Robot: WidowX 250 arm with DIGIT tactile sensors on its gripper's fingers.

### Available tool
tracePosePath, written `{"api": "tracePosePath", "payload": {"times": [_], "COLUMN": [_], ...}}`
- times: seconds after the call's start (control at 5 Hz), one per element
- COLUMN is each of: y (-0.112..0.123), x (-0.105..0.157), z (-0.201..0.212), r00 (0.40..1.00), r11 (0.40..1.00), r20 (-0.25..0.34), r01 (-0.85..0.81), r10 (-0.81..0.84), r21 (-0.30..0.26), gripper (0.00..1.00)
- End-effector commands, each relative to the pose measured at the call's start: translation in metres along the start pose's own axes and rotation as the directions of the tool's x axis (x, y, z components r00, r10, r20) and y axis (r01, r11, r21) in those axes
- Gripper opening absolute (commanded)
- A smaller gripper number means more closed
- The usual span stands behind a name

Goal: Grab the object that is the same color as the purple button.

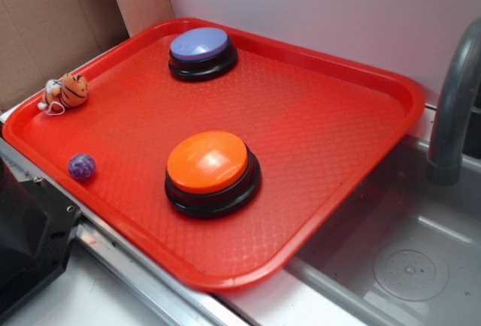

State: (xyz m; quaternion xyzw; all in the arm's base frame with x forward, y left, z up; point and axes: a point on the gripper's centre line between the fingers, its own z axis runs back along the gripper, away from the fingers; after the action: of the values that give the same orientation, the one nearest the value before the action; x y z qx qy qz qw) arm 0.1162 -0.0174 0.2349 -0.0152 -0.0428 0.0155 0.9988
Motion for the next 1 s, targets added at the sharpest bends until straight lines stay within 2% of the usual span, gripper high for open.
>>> {"api": "tracePosePath", "payload": {"times": [0.0, 0.2, 0.6, 0.8], "y": [0.0, 0.03, 0.048, 0.052], "x": [0.0, 0.011, 0.011, 0.001], "z": [0.0, -0.05, -0.12, -0.145], "r00": [1.0, 0.999, 0.997, 0.998], "r11": [1.0, 1.0, 0.996, 0.994], "r20": [0.0, -0.054, -0.052, -0.046], "r01": [0.0, 0.003, 0.065, 0.052], "r10": [0.0, -0.003, -0.061, -0.048], "r21": [0.0, -0.004, 0.069, 0.093], "gripper": [1.0, 1.0, 1.0, 1.0]}}
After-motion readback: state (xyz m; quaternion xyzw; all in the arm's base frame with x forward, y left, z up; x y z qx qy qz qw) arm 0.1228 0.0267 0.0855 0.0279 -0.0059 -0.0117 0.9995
